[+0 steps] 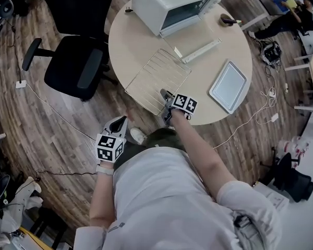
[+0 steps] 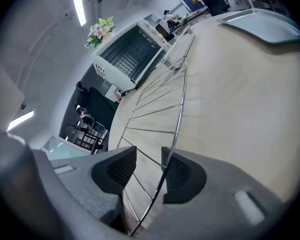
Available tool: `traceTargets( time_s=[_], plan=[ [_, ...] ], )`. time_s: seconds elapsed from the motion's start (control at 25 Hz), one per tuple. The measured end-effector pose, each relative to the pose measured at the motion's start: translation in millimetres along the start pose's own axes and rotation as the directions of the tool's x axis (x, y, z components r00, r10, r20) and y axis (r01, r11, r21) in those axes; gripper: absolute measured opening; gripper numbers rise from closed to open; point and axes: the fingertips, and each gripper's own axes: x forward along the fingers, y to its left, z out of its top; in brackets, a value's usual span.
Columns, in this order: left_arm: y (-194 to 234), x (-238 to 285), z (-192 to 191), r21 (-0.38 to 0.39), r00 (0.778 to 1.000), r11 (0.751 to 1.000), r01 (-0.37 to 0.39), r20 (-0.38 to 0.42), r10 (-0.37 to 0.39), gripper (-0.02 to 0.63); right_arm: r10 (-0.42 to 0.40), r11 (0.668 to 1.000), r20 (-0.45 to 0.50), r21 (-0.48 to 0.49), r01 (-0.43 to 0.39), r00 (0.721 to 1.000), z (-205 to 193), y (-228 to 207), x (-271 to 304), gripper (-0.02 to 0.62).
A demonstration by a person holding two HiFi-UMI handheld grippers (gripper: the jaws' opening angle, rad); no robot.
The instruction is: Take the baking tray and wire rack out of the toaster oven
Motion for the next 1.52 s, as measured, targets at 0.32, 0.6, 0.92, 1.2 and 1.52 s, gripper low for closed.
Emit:
traceTargets(
  time_s=[0.32, 0.6, 0.92, 1.2, 1.52],
  plan=[
    [-2.5, 10.3, 7.5, 0.026, 0.999, 0.999, 0.035, -0.004, -0.035, -0.003, -0.081, 0.993, -0.073, -0.089, 0.074, 0.994, -4.0, 4.8, 2.2, 0.229],
    [-5.1, 16.5, 14.0, 0.039, 0.999, 0.998, 0.047, -0.003, -0.047, -0.003, -0.150, 0.981, -0.106, -0.136, 0.135, 0.983, -7.4, 1.4, -2.2, 0.272],
    [-6.3, 26.3, 18.5, 0.041, 0.998, 0.997, 0.062, -0.015, -0.061, -0.003, -0.180, 0.975, -0.139, -0.157, 0.158, 0.974, -10.5, -8.3, -11.5, 0.281],
    [-16.2, 42.5, 27.2, 0.067, 0.996, 0.994, 0.092, -0.027, -0.090, -0.003, -0.204, 0.970, -0.164, -0.167, 0.177, 0.965, -16.1, -19.4, -25.7, 0.284],
    [-28.0, 75.8, 56.8, 0.085, 0.991, 0.988, 0.132, -0.037, -0.129, -0.003, -0.168, 0.980, -0.121, -0.132, 0.152, 0.978, 10.2, -34.5, -48.2, 0.284]
  ],
)
